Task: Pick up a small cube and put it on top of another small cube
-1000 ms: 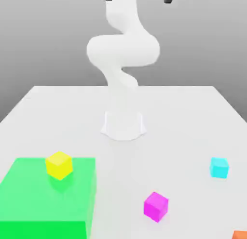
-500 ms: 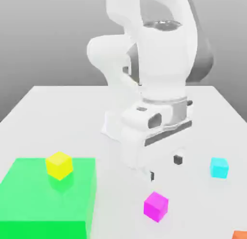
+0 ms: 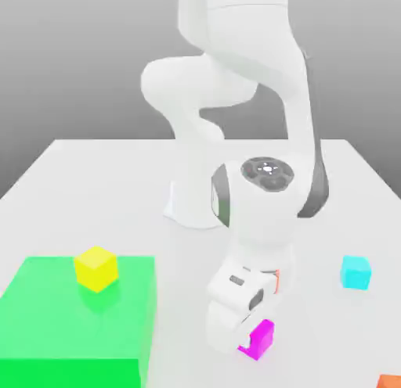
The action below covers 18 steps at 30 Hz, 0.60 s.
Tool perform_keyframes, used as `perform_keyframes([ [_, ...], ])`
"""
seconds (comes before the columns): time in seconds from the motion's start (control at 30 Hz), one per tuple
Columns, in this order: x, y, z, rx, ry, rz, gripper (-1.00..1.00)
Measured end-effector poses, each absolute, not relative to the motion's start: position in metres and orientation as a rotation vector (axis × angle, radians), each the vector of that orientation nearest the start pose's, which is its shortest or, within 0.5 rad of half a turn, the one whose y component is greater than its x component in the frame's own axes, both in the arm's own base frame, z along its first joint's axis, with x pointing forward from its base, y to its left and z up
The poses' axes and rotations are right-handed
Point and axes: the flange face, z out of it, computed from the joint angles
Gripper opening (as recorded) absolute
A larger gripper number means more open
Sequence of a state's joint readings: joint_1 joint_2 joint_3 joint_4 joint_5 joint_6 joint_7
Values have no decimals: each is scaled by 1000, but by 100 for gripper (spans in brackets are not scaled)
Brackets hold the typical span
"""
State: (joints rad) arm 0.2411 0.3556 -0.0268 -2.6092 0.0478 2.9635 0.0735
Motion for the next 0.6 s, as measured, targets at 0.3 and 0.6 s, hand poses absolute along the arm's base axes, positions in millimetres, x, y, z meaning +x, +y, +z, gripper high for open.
perform_keyframes([
  [0.3,425,27,224,-3150,-37,-9,-100],
  [0.6,393,-127,322,-3142,206,-6,-100],
])
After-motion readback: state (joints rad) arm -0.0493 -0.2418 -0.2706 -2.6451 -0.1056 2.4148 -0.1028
